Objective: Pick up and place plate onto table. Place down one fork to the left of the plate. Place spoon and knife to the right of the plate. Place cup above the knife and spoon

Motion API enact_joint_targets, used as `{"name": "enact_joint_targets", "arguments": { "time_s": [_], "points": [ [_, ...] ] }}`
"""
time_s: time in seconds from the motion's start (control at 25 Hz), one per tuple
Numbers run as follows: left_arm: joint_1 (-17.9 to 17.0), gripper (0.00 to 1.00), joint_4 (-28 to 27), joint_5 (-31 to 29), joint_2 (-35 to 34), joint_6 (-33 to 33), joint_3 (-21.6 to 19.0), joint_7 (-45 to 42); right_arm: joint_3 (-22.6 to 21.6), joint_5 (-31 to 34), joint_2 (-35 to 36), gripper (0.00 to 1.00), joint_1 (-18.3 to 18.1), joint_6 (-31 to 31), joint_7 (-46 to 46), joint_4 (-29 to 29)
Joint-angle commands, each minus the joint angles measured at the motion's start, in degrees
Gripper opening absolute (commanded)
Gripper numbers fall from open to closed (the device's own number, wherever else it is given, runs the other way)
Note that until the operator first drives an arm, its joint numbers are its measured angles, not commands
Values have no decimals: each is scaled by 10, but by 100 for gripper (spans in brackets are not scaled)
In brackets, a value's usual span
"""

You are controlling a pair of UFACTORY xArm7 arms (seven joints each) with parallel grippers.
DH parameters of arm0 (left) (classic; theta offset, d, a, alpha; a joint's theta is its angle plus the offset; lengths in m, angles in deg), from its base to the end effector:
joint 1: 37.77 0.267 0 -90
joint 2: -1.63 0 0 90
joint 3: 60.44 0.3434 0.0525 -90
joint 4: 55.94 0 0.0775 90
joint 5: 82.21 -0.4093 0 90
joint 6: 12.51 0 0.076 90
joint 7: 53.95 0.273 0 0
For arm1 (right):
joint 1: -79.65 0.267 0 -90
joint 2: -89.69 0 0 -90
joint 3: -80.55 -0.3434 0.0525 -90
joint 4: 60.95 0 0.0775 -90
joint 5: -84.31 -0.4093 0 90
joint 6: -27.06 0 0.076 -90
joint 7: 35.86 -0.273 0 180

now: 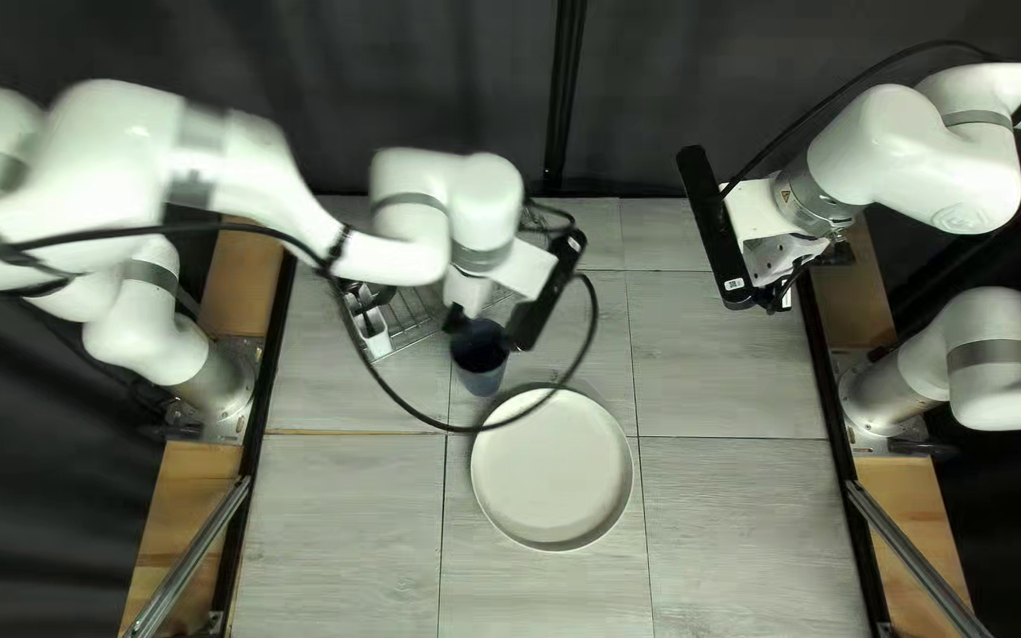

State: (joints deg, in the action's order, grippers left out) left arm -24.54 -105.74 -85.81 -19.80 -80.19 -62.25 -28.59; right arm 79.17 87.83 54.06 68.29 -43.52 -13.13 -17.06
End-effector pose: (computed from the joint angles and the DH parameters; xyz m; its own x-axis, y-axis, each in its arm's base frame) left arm 0.4173 0.0994 0.2803 0.9649 -0.2615 0.0245 -0.2584 -0.9618 -0.0901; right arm 0.3684 -0.0803 0.3212 0.9645 0.2385 0.1136 0.2238 -0.9662 0.1282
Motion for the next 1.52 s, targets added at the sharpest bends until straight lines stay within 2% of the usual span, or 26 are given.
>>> {"name": "enact_joint_targets", "arguments": {
  "time_s": [0.04,0.32,0.84,1.08,1.32,1.52],
  "points": [
    [20,100,75,4,-171,-51,-4,-55,0,0,0,100,0,0,0,0],
    [49,100,112,10,-375,-154,17,-80,0,0,0,100,0,0,0,0],
    [51,100,114,10,-384,-158,17,-81,0,0,0,100,0,0,0,0],
    [51,100,114,10,-384,-158,17,-81,-9,-9,129,100,23,86,41,37],
    [51,100,114,10,-384,-158,17,-81,-27,-6,269,100,46,154,91,112],
    [51,100,114,10,-384,-158,17,-81,-34,1,345,100,55,198,133,158]
  ]
}}
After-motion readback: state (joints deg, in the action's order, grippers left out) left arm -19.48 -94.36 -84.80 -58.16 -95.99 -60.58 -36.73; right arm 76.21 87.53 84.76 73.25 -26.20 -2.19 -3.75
